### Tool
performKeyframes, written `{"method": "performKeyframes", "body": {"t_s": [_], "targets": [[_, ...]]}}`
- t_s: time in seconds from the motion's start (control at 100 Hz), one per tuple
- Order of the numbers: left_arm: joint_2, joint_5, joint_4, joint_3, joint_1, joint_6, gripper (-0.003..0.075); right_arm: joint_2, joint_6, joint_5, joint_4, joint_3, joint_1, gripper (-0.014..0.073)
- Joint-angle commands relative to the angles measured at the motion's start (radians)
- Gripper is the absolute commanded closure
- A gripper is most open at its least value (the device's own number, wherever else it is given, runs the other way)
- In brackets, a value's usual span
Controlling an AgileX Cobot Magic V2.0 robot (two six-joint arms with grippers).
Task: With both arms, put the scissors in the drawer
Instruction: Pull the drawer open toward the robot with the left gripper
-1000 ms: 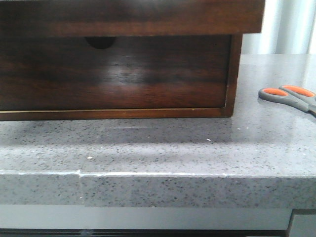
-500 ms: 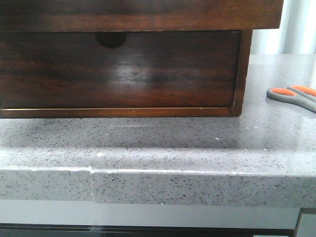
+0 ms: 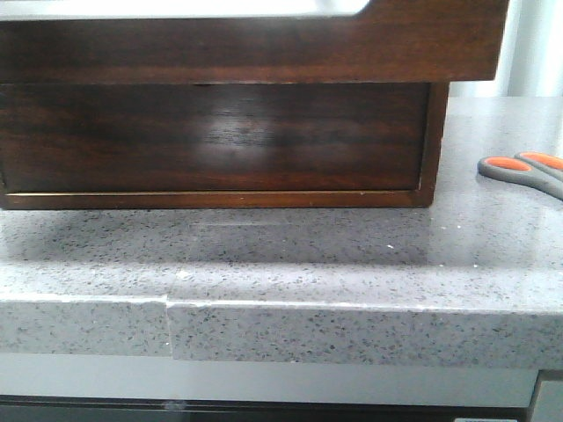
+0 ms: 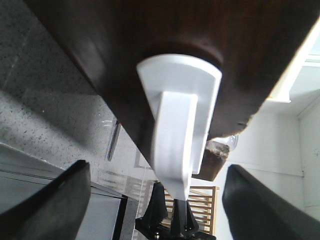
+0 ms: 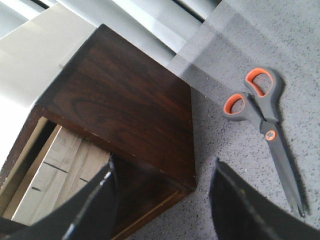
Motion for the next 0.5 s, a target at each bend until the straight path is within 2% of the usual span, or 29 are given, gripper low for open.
{"method": "performKeyframes", "body": {"t_s": [0.0,0.24,0.34,0.41,0.49], "targets": [[-0.014,0.014,-0.014,-0.029,-0.009,-0.009,0.0210,0.015,-0.015,-0.031,-0.006,-0.036,0.002,0.0230],[-0.149,-0.094,-0.004,-0.029,-0.009,-0.009,0.0213,0.015,-0.015,-0.035,-0.006,-0.036,0.002,0.0230],[-0.205,-0.123,-0.004,-0.029,-0.009,-0.009,0.0246,0.015,-0.015,-0.044,-0.006,-0.036,0.002,0.0230],[-0.233,-0.133,-0.004,-0.029,-0.009,-0.007,0.0311,0.015,-0.015,-0.051,-0.006,-0.038,0.002,0.0230],[-0.261,-0.148,0.017,-0.029,-0.009,0.012,0.0439,0.015,-0.015,-0.055,-0.006,-0.049,0.002,0.0230]]}}
